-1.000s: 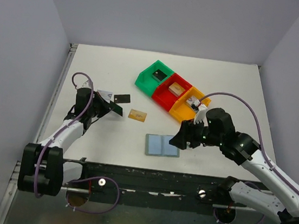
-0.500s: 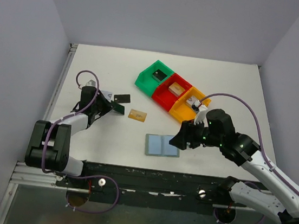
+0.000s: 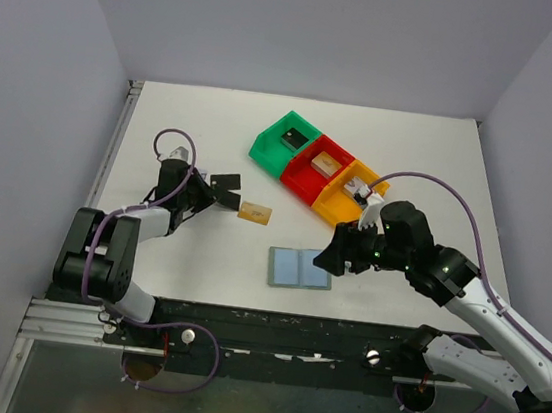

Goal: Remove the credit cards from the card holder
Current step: Place the credit card at the center of the board.

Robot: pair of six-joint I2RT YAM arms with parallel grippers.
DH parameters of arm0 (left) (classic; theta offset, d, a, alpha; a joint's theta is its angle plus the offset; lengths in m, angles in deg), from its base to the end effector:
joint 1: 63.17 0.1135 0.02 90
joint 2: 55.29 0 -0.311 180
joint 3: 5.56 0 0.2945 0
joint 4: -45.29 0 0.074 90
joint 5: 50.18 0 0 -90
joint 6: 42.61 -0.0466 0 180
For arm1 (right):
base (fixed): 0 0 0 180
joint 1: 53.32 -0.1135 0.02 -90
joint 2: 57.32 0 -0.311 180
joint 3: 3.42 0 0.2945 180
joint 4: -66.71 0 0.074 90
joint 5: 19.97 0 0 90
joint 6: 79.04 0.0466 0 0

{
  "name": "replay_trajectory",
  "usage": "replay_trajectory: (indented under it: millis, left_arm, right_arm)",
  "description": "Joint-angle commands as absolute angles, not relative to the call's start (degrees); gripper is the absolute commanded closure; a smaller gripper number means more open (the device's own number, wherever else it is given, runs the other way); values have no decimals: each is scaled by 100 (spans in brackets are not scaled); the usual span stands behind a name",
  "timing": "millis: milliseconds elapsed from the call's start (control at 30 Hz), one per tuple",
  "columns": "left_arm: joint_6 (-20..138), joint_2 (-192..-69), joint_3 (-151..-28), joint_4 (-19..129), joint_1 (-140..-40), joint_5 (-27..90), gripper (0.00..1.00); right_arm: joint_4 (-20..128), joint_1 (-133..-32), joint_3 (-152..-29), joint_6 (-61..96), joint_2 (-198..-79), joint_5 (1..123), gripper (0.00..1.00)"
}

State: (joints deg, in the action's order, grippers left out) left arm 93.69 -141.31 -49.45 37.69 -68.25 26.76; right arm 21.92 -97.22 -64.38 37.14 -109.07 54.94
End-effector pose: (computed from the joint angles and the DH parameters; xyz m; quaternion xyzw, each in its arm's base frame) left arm 0.3130 -0.0384 0.1585 -0.2600 0.8417 -0.2911 0.3730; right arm 0.1465 0.1578 0.3356 -0.1951 0.8619 0.3559 0.3041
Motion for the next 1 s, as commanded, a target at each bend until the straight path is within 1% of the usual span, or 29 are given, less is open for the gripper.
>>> replay_trajectory:
  millis: [0, 300, 467, 567, 700, 967]
  left_arm:
    - [9168, -14291, -5001, 3727, -6905, 2699, 100]
    - [9160, -14484, -5115, 3885, -6932, 2805, 99]
    - [9125, -14643, -5229, 3903, -6941, 2690, 86]
    - [9116, -14661, -5212, 3894, -6932, 2673, 84]
    - [9072, -14652, -5238, 3938, -6932, 2664, 74]
    - [8940, -14617, -5308, 4113, -6941, 2647, 69]
  right_arm:
    - [2235, -9727, -6386, 3575, -10918, 5703, 27]
    - [2156, -9727, -6281, 3610, -10804, 5764, 27]
    - [2112, -9718, -6254, 3601, -10742, 5808, 27]
    - [2077, -9727, -6237, 3592, -10742, 5843, 27]
    - [2085, -9727, -6237, 3583, -10751, 5843, 27]
    - [2077, -9736, -6228, 3566, -10760, 5861, 27]
